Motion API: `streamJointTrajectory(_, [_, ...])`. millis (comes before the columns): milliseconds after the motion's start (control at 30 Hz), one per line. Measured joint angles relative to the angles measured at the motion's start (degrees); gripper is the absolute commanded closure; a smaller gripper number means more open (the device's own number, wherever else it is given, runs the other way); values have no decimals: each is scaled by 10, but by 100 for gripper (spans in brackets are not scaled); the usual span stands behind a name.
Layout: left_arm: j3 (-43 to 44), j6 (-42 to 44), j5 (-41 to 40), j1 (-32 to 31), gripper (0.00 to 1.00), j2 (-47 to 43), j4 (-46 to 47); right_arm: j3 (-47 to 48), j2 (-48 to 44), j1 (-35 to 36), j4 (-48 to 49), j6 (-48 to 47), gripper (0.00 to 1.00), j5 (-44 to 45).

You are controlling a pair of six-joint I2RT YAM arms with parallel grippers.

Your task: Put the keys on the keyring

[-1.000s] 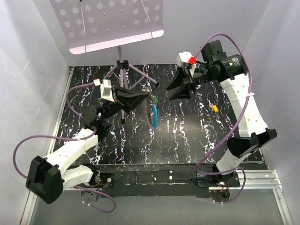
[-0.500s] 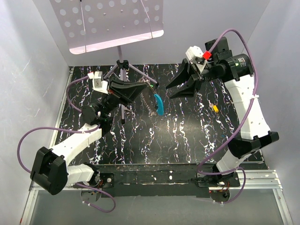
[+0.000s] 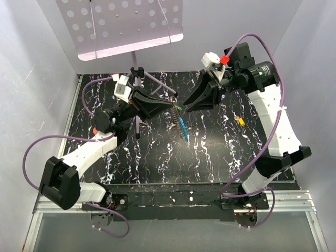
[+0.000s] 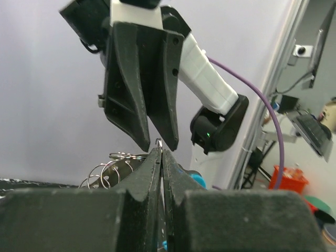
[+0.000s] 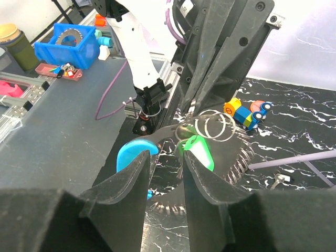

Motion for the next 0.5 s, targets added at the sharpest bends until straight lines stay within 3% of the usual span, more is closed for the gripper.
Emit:
streamJointTrajectory(400, [32,-30,176,13,100,15,-5,-25,-17,-3,-14,12,56,96])
streamJointTrajectory(500, [47,28,202,14,100,10,-115,-76,-42,-16,-9,31,56,148])
